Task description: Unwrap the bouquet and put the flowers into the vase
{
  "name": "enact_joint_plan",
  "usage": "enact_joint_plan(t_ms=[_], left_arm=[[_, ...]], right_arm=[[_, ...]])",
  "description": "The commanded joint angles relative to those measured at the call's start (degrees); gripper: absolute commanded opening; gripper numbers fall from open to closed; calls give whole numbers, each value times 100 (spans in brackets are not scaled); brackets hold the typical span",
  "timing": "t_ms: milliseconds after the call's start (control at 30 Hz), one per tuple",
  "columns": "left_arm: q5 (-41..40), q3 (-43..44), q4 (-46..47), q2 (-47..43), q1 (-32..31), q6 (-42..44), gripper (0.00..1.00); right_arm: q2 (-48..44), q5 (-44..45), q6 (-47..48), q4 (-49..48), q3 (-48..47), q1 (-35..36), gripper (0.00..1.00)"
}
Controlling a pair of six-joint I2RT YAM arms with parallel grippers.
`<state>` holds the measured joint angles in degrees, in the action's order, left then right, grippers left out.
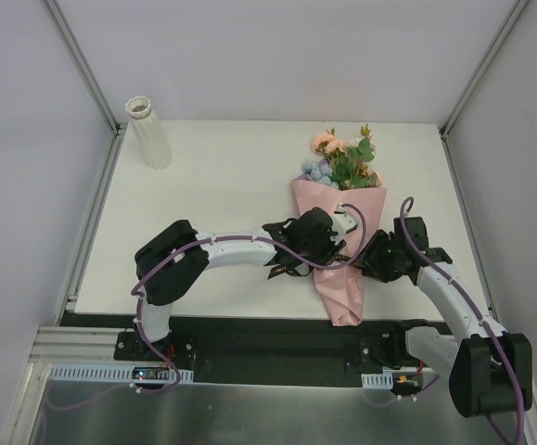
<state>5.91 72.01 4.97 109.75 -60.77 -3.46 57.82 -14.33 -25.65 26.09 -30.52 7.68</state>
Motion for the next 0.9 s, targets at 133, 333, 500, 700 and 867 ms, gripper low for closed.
enact_joint_plan(t_ms=[133, 333, 500, 700, 867], left_arm=[[-38, 173, 4, -103, -40, -23, 17], [103, 121, 13, -226, -40, -145, 7], [200, 85, 47, -384, -40, -286, 18], [209, 85, 56, -402, -40, -330, 11], [7, 68, 48, -490, -31, -471, 29]], right_arm=[[-17, 317, 341, -244, -50, -39, 53], [54, 237, 429, -341, -173, -39, 56], [167, 211, 543, -437, -191, -39, 54], [195, 79, 622, -473, -121, -39, 25], [-139, 114, 684, -236, -77, -30, 5]])
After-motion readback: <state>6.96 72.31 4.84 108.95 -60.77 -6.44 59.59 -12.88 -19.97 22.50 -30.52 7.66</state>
